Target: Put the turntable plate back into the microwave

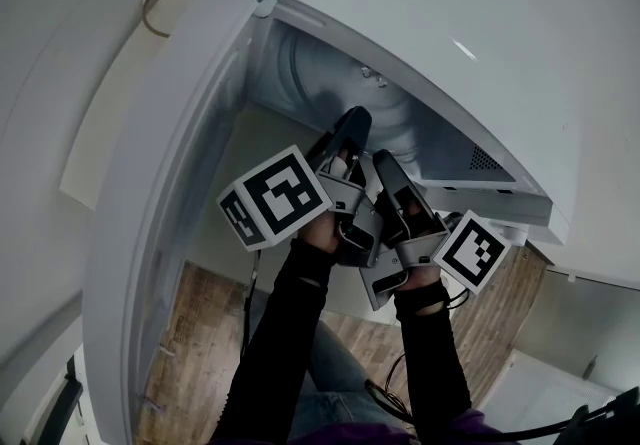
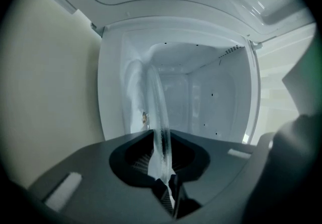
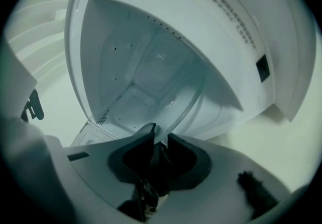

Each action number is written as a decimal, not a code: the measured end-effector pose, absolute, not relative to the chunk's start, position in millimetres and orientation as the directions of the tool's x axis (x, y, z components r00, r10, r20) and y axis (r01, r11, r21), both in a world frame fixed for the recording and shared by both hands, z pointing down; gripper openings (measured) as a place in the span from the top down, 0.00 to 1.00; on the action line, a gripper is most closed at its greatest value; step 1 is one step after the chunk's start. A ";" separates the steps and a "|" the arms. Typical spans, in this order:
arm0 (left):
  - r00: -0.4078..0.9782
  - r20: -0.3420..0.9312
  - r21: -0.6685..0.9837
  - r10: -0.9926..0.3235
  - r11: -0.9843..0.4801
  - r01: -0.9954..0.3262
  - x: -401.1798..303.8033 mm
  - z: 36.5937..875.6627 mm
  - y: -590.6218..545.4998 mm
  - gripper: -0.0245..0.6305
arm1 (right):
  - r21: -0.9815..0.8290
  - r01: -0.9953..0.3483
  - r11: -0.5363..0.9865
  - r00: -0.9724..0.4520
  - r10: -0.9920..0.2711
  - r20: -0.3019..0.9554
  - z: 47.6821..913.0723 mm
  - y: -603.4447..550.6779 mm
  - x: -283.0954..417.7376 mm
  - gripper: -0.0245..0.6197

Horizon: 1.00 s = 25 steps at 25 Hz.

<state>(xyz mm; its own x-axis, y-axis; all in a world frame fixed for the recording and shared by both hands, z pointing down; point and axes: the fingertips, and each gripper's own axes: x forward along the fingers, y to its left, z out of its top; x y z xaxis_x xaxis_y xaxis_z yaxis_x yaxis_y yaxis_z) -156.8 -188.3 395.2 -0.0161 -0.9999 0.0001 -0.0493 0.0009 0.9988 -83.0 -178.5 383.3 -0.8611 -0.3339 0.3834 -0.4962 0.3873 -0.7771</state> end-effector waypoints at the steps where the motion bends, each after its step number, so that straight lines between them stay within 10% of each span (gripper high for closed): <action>1: -0.007 -0.008 0.998 -1.000 -0.007 -0.062 -156.0 394.0 -188.4 0.90 | -0.784 -0.495 0.376 -0.860 -0.340 0.380 383.5 -178.8 -81.6 0.83; 25: -0.083 0.245 0.934 -0.966 0.258 -0.248 -158.8 413.9 -137.9 0.73 | -0.800 -0.486 0.352 -0.858 -0.369 0.358 393.4 -186.5 -70.6 0.86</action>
<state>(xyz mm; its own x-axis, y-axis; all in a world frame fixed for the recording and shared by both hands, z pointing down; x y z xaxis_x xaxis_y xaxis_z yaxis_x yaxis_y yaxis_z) -158.8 -137.9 413.9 -0.0825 -0.9659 0.2453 -0.2484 0.2583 0.9336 -70.6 -186.5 393.4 -0.8577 -0.3688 0.3583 -0.4856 0.3518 -0.8003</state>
